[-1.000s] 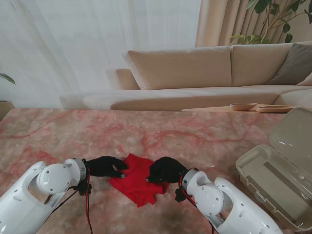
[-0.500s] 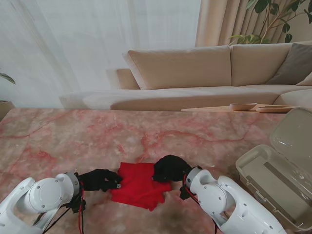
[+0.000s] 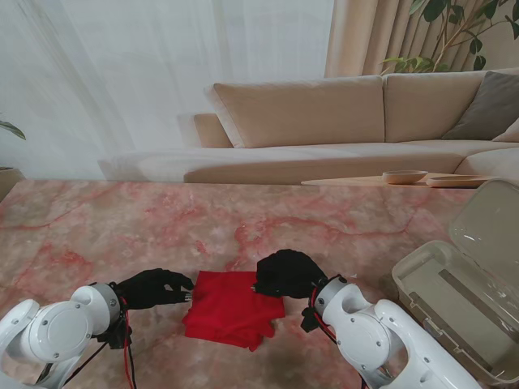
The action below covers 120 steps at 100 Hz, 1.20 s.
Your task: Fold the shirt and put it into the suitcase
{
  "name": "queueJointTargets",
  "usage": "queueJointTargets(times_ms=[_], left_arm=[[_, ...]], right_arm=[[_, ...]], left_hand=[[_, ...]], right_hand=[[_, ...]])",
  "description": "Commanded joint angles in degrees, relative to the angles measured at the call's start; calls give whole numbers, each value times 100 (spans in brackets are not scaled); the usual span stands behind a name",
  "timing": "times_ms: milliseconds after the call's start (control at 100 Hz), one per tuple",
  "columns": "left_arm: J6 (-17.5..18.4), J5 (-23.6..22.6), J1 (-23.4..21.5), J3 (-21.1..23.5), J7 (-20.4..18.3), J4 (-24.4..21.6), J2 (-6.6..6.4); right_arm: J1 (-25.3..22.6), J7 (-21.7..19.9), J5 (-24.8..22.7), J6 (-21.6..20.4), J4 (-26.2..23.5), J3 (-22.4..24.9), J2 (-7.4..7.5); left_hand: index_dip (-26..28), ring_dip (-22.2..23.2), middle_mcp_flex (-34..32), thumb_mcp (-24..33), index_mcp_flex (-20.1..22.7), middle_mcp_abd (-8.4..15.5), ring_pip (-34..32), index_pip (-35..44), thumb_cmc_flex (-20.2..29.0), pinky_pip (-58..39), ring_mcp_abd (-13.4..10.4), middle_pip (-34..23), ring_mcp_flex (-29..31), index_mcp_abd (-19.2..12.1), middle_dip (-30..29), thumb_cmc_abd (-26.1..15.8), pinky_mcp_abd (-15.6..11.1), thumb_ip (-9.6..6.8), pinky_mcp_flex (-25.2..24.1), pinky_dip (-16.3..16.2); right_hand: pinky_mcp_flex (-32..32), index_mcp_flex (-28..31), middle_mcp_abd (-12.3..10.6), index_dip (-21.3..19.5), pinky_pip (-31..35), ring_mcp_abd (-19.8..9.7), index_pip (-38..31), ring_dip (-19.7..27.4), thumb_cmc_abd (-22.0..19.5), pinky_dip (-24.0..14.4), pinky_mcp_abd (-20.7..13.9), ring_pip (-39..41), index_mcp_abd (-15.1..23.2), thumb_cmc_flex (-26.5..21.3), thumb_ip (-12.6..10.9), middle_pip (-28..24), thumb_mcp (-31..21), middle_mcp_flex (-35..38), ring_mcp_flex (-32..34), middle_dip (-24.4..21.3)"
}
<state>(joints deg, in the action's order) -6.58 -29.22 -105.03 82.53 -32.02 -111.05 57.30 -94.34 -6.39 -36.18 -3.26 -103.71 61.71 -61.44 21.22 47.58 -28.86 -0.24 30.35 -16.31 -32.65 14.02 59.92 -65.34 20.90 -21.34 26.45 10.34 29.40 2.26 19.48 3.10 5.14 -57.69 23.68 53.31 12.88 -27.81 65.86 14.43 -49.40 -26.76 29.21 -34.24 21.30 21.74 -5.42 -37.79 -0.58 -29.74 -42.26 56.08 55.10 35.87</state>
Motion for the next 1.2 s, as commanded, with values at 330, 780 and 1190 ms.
queueJointTargets(times_ms=[330,780,1190], left_arm=[[333,407,475,-752,630,420,144],[250,793,828,-1238,317,1043,82],[469,677,441,-976,-88,841,-24]], right_arm=[[-199,110,376,145,18,-245,-57],[-4,-70,446,405,482,-495,-29],[-162,-446,737,648,394,-446,32]], left_hand=[[121,-238,-29,-216,129,-32,407,-70,-107,350,184,122,-96,49,-54,-216,204,-2,-113,261],[147,-243,24,-210,116,-27,414,-16,-87,371,178,78,-154,58,-42,-242,157,-7,-176,339],[140,-232,30,-212,102,-18,398,-16,-98,351,173,72,-168,53,-44,-279,135,-9,-199,350]], right_hand=[[80,-125,70,-25,116,66,-2,-214,-153,-188,27,262,-4,-93,221,47,184,-27,35,-64],[277,58,-26,28,270,-53,-195,-174,-152,-163,-97,300,127,-107,216,-88,147,235,272,-53],[370,283,-52,26,530,-43,-233,-160,-216,-204,-40,431,180,-65,210,-177,183,459,477,-58]])
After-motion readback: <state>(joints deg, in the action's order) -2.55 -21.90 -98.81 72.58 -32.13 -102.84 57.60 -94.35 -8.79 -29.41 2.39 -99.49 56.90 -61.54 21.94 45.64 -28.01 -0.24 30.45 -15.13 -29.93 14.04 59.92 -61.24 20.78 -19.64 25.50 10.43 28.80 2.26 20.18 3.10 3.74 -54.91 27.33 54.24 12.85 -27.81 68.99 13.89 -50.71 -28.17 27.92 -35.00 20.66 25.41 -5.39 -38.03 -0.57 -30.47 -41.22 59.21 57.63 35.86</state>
